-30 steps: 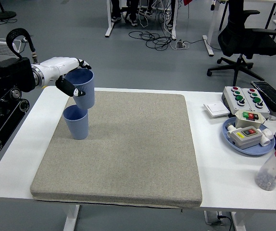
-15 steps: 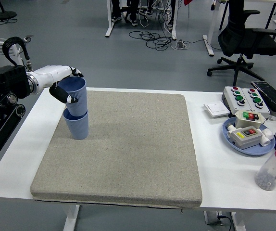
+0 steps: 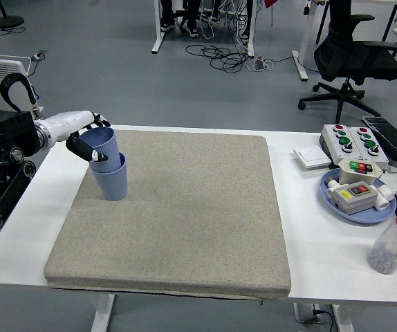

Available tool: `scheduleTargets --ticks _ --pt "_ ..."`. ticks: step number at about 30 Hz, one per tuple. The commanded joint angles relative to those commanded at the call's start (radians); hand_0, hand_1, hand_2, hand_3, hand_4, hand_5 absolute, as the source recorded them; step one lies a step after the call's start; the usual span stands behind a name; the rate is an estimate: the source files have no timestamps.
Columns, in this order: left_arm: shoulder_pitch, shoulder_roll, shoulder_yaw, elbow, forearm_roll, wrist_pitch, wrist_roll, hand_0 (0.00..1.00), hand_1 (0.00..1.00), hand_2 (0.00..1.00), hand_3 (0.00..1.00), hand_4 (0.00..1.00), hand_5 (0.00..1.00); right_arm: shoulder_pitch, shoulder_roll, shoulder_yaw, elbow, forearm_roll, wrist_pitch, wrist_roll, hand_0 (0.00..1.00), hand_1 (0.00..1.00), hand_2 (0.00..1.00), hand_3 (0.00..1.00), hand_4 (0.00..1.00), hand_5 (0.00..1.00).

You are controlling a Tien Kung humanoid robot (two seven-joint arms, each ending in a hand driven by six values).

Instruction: Push cup pick cup insert cup

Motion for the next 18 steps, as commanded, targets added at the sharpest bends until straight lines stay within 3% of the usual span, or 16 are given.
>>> scheduleTargets --ticks 1,2,13,14,16,18 --pt "0.003 -0.002 -0.003 0.005 0.001 0.005 -0.003 0.719 0.833 0.902 0.922 0.965 0.515 0.000 0.000 0.000 0.000 0.000 0.000 0.000 0.726 0.662 0.669 0.585 0.101 0.539" --pt "0.006 -0.005 -0.006 0.012 0.002 0.016 -0.009 0.998 0.998 0.998 0.998 0.998 0.550 -0.001 0.000 -0.001 0.000 0.001 0.000 0.000 0.726 0.662 0.668 0.585 0.101 0.542" --pt "0.025 -0.012 -0.056 0.038 -0.005 0.108 -0.064 0.998 0.998 0.998 0.998 0.998 0.576 0.001 0.000 -0.003 0.000 0.005 -0.001 0.002 0.726 0.662 0.669 0.585 0.100 0.544" --pt "0.034 -0.009 -0.066 0.028 -0.015 0.146 -0.093 0.971 0.978 0.998 0.998 0.998 0.622 0.002 0.000 -0.002 0.000 0.006 -0.001 0.002 0.727 0.662 0.668 0.585 0.100 0.542" --pt "0.053 -0.009 -0.089 0.008 -0.049 0.200 -0.133 0.971 0.978 0.998 0.998 0.998 0.622 0.003 0.000 -0.003 0.000 0.006 0.000 0.002 0.727 0.662 0.668 0.585 0.100 0.542" --pt "0.085 -0.026 -0.141 -0.033 -0.113 0.277 -0.177 0.971 0.978 0.998 0.998 0.998 0.622 0.003 -0.001 0.001 0.000 0.007 0.000 0.003 0.727 0.662 0.668 0.585 0.100 0.542"
